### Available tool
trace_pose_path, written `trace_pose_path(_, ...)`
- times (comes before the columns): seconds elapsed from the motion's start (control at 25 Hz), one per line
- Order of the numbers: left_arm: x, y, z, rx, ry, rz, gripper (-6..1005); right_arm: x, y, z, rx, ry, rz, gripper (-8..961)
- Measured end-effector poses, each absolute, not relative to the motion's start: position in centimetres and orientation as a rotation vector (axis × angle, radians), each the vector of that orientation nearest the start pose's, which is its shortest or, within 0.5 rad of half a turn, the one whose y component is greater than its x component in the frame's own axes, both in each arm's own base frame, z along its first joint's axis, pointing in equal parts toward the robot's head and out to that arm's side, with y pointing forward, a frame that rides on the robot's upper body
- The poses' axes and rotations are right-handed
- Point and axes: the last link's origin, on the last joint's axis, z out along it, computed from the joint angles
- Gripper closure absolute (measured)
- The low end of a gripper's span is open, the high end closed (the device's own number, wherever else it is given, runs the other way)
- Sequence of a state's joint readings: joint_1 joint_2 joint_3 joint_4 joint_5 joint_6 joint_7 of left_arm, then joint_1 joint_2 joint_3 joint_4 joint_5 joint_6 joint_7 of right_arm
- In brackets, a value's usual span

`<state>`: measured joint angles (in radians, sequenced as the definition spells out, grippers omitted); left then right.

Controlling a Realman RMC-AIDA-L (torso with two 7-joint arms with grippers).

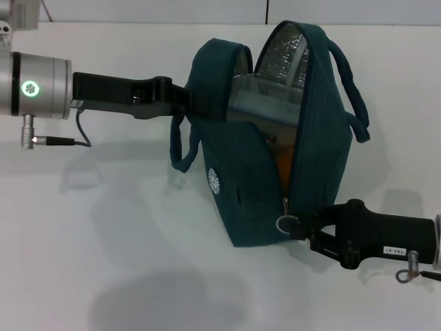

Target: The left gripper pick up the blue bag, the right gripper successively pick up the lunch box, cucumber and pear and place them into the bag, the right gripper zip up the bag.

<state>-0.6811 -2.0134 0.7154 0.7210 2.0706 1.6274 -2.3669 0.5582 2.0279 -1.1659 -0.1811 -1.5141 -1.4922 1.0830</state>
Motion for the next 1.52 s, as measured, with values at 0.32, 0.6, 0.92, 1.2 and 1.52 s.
trace_pose_path(0.32, -21.7, 36.7, 2.6, -2.546, -1.726, -0.679, 935, 26.3, 28.4, -7.0, -2.853, 0.675, 0.881, 770)
trace_pose_path(0.6, -21.7, 36.6, 2.5, -2.559, -1.72, -0.686, 935, 26.2, 28.6, -7.1, -2.859, 0.663, 0.862, 866)
trace_pose_path(0.92, -21.9, 36.4, 2.8, -2.556, -1.715, -0.717, 935, 26.2, 28.6, -7.1, -2.86, 0.664, 0.874, 944)
trace_pose_path(1.2, -22.6, 36.0, 2.9, -2.533, -1.73, -0.717, 935, 25.7, 28.2, -6.1, -2.83, 0.654, 0.989, 943)
trace_pose_path(1.52, -22.6, 35.9, 3.0, -2.547, -1.709, -0.718, 934, 25.4, 28.4, -5.0, -2.76, 0.614, 1.083, 943)
